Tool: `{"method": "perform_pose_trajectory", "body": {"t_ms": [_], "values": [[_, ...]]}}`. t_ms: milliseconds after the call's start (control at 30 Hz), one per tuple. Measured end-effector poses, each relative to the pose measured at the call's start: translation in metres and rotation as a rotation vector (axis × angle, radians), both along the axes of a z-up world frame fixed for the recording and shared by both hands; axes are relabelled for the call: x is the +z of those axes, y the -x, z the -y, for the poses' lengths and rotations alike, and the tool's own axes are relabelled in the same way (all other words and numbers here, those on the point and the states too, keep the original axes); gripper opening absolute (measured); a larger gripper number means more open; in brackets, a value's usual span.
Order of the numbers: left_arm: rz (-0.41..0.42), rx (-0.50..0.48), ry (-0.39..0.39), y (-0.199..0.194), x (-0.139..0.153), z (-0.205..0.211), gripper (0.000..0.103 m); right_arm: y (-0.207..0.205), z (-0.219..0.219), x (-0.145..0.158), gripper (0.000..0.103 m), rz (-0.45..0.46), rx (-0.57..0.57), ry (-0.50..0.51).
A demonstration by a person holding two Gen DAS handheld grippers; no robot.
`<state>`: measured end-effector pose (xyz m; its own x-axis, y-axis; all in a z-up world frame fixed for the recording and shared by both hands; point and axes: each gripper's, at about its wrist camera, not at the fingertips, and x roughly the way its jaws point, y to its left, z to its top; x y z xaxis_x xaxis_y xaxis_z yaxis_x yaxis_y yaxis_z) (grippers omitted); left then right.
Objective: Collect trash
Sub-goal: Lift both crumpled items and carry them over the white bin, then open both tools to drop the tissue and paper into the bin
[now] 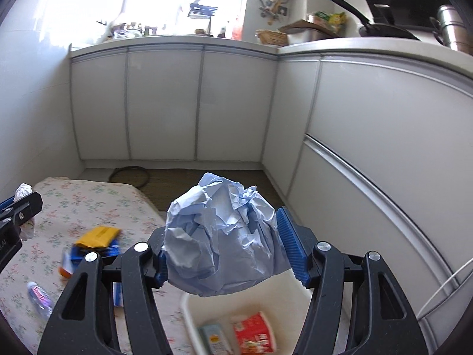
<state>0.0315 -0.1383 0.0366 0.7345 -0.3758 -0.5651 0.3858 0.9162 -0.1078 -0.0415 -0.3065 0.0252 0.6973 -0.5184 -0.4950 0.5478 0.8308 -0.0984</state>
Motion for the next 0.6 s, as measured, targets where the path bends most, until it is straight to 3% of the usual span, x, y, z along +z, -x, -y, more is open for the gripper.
{"method": "perform_pose_trajectory", "body": {"t_ms": [500, 600], "values": [[-0.023, -0.149, -0.078, 0.024, -0.024, 0.092, 0.030, 0.025, 0.081, -0.048, 0.064, -0.120, -0.112, -0.121], [-0.038, -0.170, -0.088, 0.025, -0.030, 0.106, 0.030, 0.029, 0.095, -0.054, 0.075, -0.128, -0.140, -0.148]]}}
